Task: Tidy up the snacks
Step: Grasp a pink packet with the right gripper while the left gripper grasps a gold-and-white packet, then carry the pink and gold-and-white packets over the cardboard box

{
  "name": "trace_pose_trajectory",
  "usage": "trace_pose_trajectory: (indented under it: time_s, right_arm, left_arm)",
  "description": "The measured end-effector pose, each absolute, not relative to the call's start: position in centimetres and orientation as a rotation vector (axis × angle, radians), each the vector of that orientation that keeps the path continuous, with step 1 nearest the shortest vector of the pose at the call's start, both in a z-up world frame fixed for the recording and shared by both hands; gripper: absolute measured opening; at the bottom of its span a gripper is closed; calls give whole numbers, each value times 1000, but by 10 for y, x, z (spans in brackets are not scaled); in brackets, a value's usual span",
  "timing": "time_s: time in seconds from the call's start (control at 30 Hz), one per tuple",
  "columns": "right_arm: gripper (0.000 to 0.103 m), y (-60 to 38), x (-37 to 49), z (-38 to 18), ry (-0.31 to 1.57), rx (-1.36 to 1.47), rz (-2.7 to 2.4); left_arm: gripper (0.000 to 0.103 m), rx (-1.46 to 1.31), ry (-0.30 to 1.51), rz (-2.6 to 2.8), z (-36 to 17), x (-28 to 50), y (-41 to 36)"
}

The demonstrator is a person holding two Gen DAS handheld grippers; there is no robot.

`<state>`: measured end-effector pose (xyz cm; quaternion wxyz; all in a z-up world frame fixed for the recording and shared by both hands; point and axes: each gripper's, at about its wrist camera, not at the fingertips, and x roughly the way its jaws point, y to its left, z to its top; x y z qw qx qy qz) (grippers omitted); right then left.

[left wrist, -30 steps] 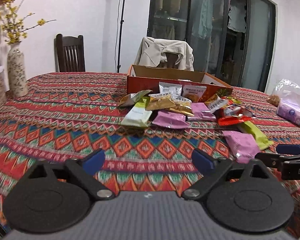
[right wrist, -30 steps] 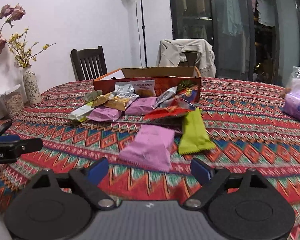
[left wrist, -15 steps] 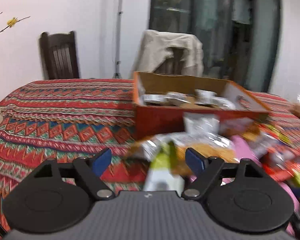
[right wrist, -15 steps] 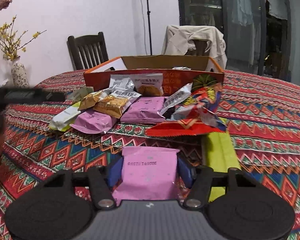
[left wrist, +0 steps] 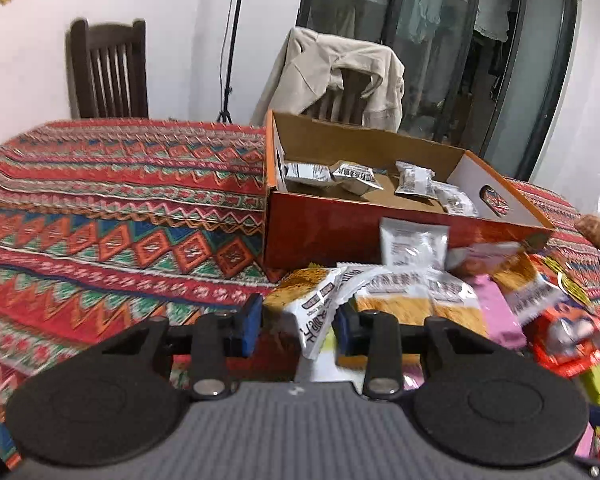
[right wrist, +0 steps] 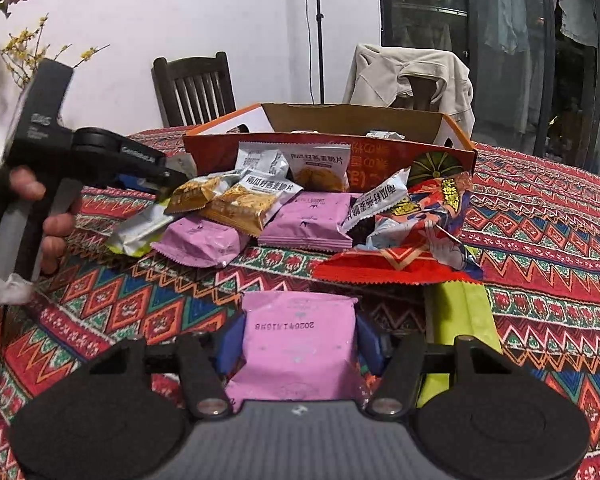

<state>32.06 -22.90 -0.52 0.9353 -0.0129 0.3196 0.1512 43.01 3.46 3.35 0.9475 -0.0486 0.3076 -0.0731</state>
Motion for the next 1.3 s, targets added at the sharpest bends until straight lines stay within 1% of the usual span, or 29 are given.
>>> trace_pose_trajectory:
  time_s: [0.17, 0.33, 0.47, 0.57, 0.77, 0.93, 1.1, 1.3]
  right_arm:
    - [58, -236, 297, 3, 624, -7, 318]
    - [58, -246, 263, 14, 596, 9, 313]
    - [58, -255, 235, 18, 583, 13, 318]
    - [58, -262, 216, 19, 573, 18, 315]
    - [58, -271, 199, 24, 547, 30, 306]
    - [59, -272, 203, 23, 549, 37, 301]
    - [59, -273, 228, 33, 533, 13, 302]
    - [59, -280, 302, 79, 445, 27, 373]
  left_arm:
    - [37, -187, 567, -171, 55, 364, 29]
    - [37, -257, 577, -199, 53, 284, 12]
    - [37, -219, 599, -185, 48, 246, -3]
    - [37, -216, 606, -178, 45, 232, -6]
    - [37, -199, 577, -170, 50, 223, -10]
    - [37, -196, 578, -172, 53, 233, -8]
    - [37, -177, 521, -223, 76, 271, -2]
    - [38, -108, 443, -366, 116, 350, -4]
